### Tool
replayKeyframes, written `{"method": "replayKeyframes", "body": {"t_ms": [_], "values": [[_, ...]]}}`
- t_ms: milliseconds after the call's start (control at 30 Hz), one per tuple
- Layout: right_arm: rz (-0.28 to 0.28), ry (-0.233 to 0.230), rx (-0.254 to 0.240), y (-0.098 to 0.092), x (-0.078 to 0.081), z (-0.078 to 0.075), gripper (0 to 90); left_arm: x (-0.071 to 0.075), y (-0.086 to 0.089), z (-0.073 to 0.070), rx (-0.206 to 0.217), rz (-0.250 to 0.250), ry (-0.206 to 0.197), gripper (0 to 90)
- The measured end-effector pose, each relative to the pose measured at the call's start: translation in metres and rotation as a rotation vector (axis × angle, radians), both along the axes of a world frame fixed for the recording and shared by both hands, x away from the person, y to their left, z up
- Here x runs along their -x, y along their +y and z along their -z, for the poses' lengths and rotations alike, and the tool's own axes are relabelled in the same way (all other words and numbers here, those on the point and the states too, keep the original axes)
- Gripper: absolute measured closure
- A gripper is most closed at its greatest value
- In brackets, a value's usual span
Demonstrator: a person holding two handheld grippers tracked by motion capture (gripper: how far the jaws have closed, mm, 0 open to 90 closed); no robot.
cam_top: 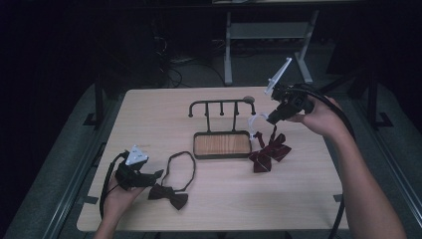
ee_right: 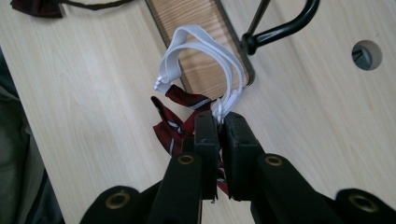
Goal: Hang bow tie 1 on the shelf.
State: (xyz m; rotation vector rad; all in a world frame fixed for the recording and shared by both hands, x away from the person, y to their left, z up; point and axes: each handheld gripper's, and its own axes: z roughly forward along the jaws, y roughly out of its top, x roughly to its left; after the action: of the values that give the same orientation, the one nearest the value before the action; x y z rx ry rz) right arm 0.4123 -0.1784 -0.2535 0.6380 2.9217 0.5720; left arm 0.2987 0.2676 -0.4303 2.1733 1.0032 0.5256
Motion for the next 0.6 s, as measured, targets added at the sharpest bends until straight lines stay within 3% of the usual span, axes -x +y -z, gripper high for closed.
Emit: {"method": "replayKeyframes", "body": {"t_ms": [600], "values": [[0.057,-0.005,-0.001,0.002,-0.024,-0.006,84.2,0.000,-0.001,0.000,-0.006,0.006,-0.001,25.5]]}}
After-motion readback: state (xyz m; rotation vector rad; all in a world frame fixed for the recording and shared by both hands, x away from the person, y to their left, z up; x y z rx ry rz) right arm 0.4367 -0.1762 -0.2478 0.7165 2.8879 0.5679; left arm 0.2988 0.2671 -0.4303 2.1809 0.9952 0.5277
